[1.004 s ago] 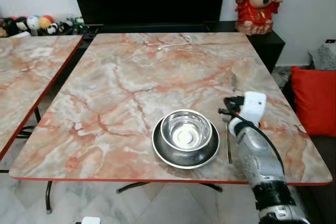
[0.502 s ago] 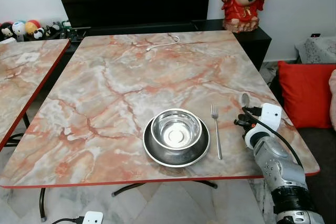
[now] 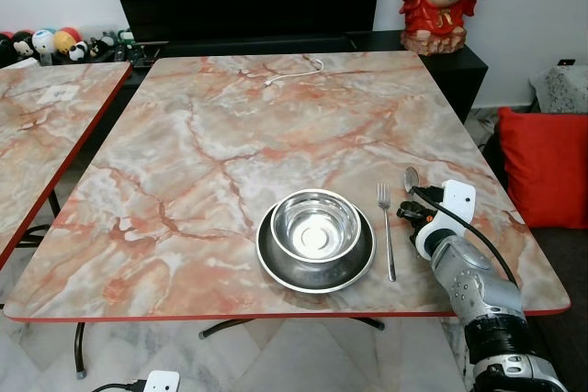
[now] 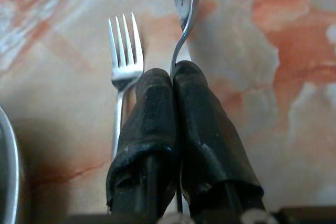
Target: Setting the table
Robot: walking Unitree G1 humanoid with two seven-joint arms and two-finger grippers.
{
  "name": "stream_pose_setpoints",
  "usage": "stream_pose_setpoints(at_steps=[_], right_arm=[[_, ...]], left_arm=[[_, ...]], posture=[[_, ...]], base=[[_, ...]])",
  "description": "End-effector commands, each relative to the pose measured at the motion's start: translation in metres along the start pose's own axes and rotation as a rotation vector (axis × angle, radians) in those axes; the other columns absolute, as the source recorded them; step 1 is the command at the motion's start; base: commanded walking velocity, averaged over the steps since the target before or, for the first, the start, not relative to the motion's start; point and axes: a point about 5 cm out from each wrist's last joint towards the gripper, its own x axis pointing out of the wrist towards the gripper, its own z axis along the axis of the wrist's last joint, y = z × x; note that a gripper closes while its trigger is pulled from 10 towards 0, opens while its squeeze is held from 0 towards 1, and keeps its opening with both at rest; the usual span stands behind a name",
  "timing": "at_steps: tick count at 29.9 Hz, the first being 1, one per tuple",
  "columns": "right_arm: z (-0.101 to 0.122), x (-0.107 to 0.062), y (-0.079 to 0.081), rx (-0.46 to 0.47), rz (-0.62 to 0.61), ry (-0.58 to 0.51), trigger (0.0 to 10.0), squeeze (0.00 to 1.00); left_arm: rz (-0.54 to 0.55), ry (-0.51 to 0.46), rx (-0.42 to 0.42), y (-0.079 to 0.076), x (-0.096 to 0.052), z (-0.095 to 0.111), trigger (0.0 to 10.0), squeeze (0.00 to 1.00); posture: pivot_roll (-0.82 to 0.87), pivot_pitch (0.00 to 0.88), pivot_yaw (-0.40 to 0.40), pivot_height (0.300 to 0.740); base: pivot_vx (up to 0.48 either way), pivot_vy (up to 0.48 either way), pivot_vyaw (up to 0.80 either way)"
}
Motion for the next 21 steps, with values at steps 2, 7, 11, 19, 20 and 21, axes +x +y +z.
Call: stream_pose_setpoints(at_steps=[2, 7, 11, 19, 20, 21], right_arm=[[-0.004, 0.002, 0.001, 0.001, -0.016, 0.013, 10.0, 0.00], [-0.009, 0.002, 0.001, 0.006, -0.023, 0.024, 10.0, 0.00], [-0.014, 0.001, -0.001, -0.017, -0.034, 0.038, 10.0, 0.00], [-0.010, -0.008, -0.009, -0.105, -0.058, -0.001, 10.0, 0.00], [-0.009, -0.011, -0.011, -0.106, -0.057, -0.016, 10.0, 0.00], [-0.009, -0.011, -0.011, -0.106, -0.057, -0.016, 10.0, 0.00]], left_arm=[[0.013, 0.016, -0.010, 0.005, -0.001, -0.003, 10.0, 0.00], [0.015, 0.014, -0.012, 0.006, -0.001, -0.002, 10.0, 0.00], [0.016, 0.016, -0.012, 0.007, -0.001, -0.003, 10.0, 0.00], [0.017, 0.011, -0.013, 0.006, -0.001, -0.003, 10.0, 0.00], [0.018, 0.011, -0.013, 0.006, -0.001, -0.002, 10.0, 0.00], [0.018, 0.011, -0.013, 0.006, -0.001, -0.002, 10.0, 0.00]], posture=[[-0.11, 0.000, 0.056, 0.740], [-0.11, 0.000, 0.059, 0.740], [-0.11, 0.000, 0.060, 0.740], [-0.11, 0.000, 0.060, 0.740], [-0.12, 0.000, 0.060, 0.740], [-0.12, 0.000, 0.060, 0.740]], base=[[0.000, 0.000, 0.00], [0.000, 0.000, 0.00], [0.000, 0.000, 0.00], [0.000, 0.000, 0.00], [0.000, 0.000, 0.00], [0.000, 0.000, 0.00]])
